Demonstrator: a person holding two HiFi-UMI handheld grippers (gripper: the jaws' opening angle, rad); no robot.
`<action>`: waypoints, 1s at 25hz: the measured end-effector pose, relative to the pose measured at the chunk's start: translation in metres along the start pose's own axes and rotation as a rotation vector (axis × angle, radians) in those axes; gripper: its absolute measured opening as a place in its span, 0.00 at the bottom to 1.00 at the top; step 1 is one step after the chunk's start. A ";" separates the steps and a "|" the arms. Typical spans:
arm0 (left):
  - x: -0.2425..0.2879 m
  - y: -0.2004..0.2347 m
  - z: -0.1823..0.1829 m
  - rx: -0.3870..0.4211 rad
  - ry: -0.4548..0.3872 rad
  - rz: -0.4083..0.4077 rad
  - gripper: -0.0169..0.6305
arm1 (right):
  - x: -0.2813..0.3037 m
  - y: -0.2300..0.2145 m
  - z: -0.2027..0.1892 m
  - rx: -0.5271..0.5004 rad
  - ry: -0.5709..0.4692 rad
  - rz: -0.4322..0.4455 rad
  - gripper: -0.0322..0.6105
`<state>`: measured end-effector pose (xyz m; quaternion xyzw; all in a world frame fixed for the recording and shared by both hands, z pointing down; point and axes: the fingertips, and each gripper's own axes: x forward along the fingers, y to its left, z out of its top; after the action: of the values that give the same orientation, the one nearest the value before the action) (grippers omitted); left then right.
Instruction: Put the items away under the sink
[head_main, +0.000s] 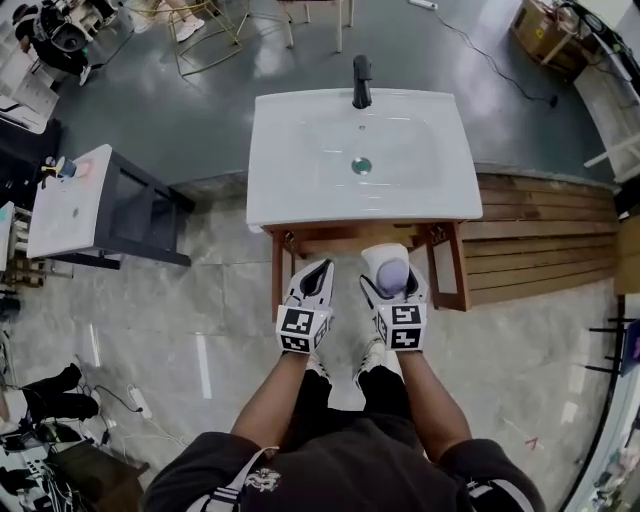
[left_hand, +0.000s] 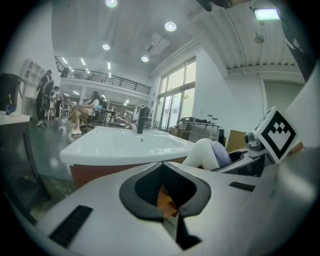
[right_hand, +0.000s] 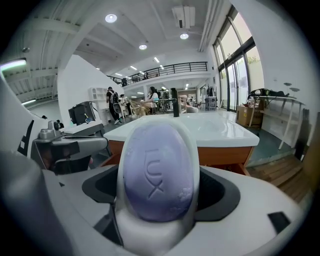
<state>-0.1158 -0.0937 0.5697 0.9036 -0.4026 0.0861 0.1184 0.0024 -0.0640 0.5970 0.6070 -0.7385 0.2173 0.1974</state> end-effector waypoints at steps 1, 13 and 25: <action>0.009 0.003 -0.010 -0.005 -0.007 0.001 0.02 | 0.008 -0.002 -0.007 0.008 -0.001 -0.004 0.76; 0.115 0.040 -0.218 0.005 0.014 0.014 0.02 | 0.148 -0.048 -0.157 0.013 -0.037 -0.031 0.76; 0.161 0.070 -0.335 0.097 -0.114 0.017 0.02 | 0.258 -0.060 -0.267 -0.049 -0.092 -0.024 0.76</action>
<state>-0.0820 -0.1574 0.9406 0.9082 -0.4118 0.0549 0.0504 0.0209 -0.1333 0.9658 0.6200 -0.7446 0.1688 0.1804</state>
